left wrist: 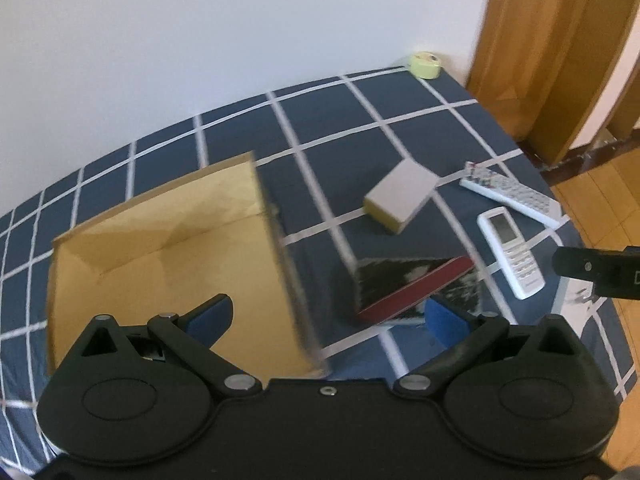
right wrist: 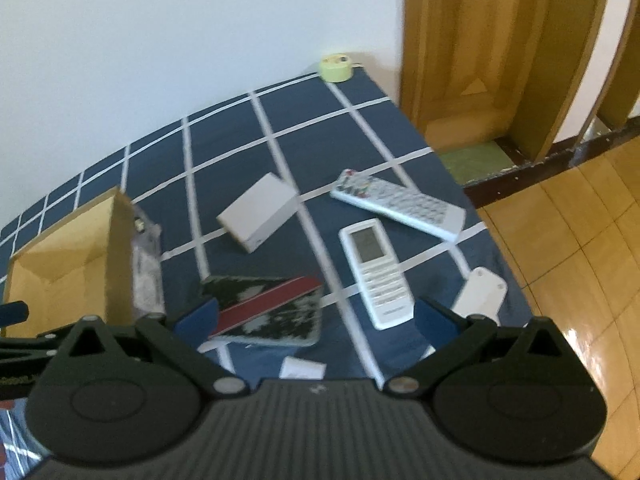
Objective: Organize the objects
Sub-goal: 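Move the right tool to the white TV remote and close on it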
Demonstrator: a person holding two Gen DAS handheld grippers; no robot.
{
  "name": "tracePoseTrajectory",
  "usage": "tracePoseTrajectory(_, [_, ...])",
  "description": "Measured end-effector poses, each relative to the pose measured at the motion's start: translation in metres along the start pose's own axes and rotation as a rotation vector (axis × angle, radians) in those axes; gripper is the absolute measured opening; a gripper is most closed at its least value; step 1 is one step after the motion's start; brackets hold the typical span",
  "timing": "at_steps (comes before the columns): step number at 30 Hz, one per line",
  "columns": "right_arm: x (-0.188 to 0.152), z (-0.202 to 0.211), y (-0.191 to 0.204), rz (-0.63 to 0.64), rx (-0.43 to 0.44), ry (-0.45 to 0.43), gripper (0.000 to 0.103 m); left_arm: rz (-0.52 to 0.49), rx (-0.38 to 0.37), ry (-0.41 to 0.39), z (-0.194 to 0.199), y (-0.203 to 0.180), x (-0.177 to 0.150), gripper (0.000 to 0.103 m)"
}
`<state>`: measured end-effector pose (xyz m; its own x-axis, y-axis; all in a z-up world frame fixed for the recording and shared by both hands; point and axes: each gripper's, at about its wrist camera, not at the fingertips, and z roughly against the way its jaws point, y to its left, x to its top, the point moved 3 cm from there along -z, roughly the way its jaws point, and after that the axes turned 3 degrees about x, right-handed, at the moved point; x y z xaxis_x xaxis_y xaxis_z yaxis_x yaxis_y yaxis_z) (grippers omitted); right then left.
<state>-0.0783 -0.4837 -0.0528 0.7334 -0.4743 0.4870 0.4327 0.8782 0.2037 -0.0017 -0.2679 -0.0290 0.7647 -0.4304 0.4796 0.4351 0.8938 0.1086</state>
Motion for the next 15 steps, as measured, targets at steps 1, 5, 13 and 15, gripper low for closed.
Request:
tracePoseTrajectory(1, [0.003,-0.001,-0.006,-0.01,0.007,-0.002,0.103,-0.008,-0.004,0.001,-0.003,-0.006,0.004,0.103])
tracePoseTrajectory(5, [0.014,-0.009,-0.03,-0.053,0.004,-0.003,0.103,-0.036,-0.041,0.024,-0.014,-0.031,0.02,0.103])
tracePoseTrajectory(13, [0.035,-0.028,-0.071,-0.152,-0.006,0.009,0.103,-0.13,-0.084,0.058,-0.038,-0.08,0.053,0.103])
tracePoseTrajectory(15, [0.04,-0.034,-0.08,-0.175,-0.015,0.012,0.103,-0.162,-0.08,0.057,-0.046,-0.091,0.062,0.103])
